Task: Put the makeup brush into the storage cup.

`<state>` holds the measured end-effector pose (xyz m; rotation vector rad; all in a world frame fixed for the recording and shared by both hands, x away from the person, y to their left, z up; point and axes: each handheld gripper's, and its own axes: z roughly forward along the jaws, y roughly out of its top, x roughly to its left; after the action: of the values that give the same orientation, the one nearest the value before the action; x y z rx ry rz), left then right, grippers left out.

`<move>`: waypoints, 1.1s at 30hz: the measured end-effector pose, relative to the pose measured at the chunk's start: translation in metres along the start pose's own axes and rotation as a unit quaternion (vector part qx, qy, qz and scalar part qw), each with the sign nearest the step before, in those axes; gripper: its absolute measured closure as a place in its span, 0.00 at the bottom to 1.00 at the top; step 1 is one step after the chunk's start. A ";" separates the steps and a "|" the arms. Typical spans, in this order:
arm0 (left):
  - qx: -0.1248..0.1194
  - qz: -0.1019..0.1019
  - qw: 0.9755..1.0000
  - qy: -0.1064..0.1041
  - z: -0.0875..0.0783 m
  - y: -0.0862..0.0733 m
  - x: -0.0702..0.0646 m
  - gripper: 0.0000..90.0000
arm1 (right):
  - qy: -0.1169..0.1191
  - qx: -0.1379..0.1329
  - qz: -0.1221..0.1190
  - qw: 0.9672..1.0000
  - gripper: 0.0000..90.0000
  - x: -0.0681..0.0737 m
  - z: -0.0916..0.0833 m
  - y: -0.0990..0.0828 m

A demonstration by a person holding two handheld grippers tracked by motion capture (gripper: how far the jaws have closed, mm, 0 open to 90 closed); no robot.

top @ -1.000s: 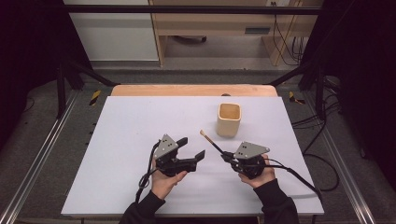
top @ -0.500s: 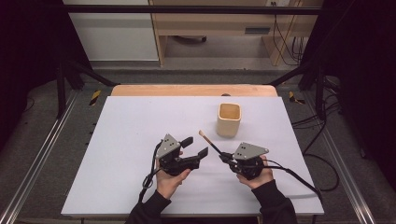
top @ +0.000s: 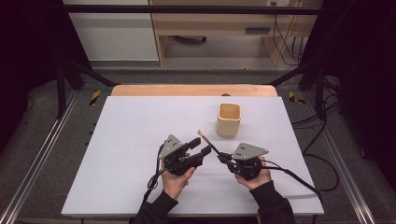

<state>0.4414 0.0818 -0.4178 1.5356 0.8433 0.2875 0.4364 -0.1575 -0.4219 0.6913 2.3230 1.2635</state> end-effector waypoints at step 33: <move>-0.021 -0.054 0.998 0.002 0.007 -0.003 -0.003 0.82 | 0.011 -0.012 0.019 1.000 0.94 0.004 0.006 -0.002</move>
<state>0.4426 0.0738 -0.4214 1.4446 0.9143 0.2272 0.4359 -0.1523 -0.4268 0.7191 2.3184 1.3207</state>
